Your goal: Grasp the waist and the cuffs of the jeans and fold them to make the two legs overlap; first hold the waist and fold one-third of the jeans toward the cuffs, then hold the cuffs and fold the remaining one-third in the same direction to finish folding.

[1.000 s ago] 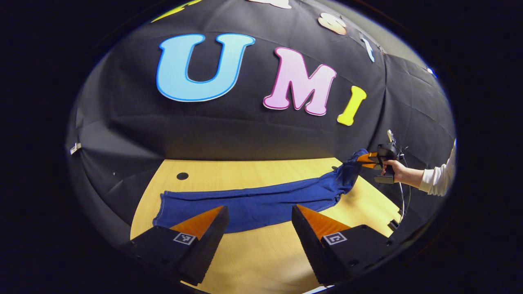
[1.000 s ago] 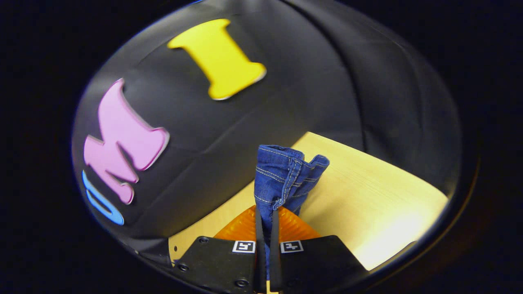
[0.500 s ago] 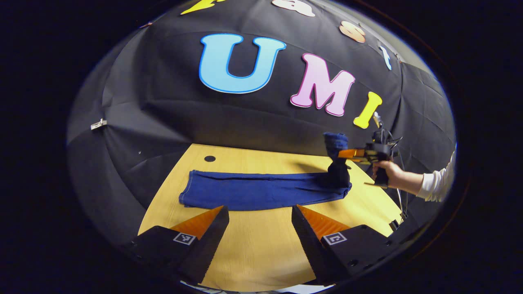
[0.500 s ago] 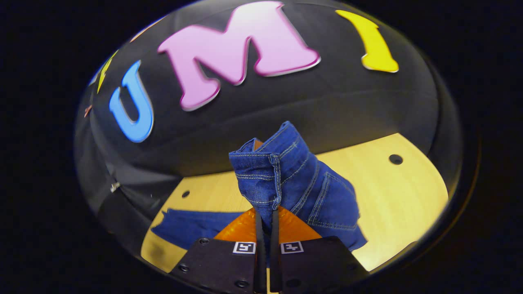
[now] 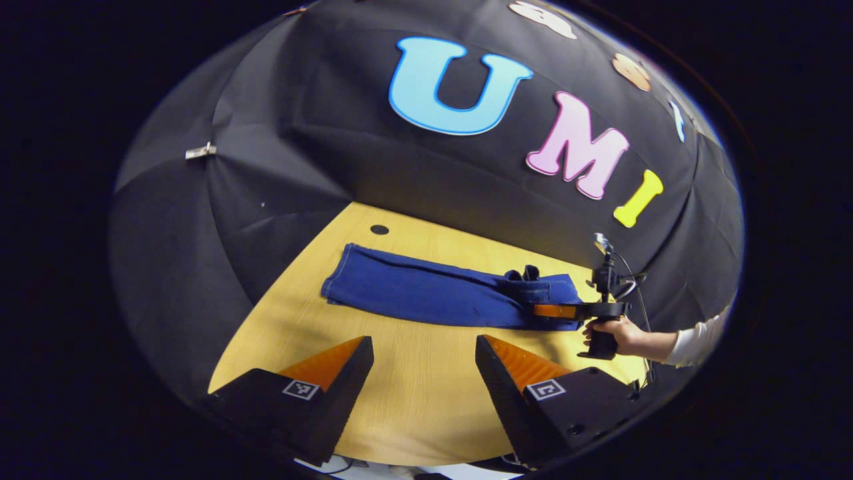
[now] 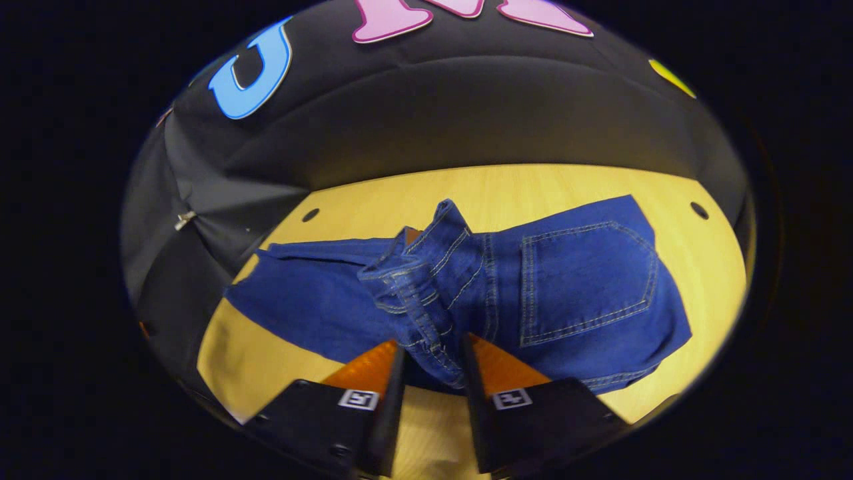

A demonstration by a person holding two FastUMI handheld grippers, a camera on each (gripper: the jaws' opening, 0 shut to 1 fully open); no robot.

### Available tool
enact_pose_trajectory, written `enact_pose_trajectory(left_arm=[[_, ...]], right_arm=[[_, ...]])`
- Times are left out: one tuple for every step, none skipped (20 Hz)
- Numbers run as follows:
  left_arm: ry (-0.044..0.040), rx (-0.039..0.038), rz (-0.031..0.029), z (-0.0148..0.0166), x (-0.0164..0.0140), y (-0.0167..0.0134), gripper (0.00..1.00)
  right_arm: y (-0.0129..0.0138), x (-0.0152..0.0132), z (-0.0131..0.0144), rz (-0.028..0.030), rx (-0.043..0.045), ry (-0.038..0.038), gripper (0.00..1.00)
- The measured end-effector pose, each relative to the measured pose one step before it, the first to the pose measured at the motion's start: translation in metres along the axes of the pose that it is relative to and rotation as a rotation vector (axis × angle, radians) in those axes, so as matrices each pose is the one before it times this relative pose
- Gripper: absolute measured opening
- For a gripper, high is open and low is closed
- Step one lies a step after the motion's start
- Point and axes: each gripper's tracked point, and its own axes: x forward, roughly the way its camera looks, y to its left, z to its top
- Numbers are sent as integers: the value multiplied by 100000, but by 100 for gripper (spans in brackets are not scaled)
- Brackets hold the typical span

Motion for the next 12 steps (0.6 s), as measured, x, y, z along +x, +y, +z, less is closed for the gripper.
enact_pose_trajectory(left_arm=[[1142, -1818, -382, -126, 628, 582, 97], [1513, -975, -29, 22, 903, 439, 97], [1873, -373, 547, -39, 1276, 490, 97], [2070, -34, 449, 93, 946, 447, 97], [2619, 734, 674, 235, 885, 125, 97], [2799, 1281, 1459, 337, 919, 155, 97], [1951, 1117, 436, 445, 1011, 490, 97], [2297, 676, -127, 660, 897, 379, 97], [3323, 318, 624, 541, 1016, 777, 93], [3099, 33, 1631, 956, 1182, 873, 97], [3115, -432, 3218, 906, 1442, 1367, 97], [2904, -751, 2496, 1126, 1624, 1044, 97]], right_arm=[[828, -506, 170, 4204, 1417, 502, 46], [681, -514, 281, 3195, 1492, 693, 61], [458, -598, 356, 2181, 296, 130, 70], [608, -1297, 580, 3019, -601, -759, 94], [394, -1113, 708, 1751, -1527, -1364, 95], [94, -1318, 612, 952, -1597, -1074, 95], [-19, -1303, 541, 805, -931, -799, 95], [-128, -1283, 459, 339, -461, -630, 95], [-274, -1160, 739, -181, 230, -1368, 95], [-290, -1087, 702, -358, 736, -1845, 95], [-412, -891, 627, -208, 509, -1364, 95], [-556, -862, 550, -904, 726, -1588, 95]])
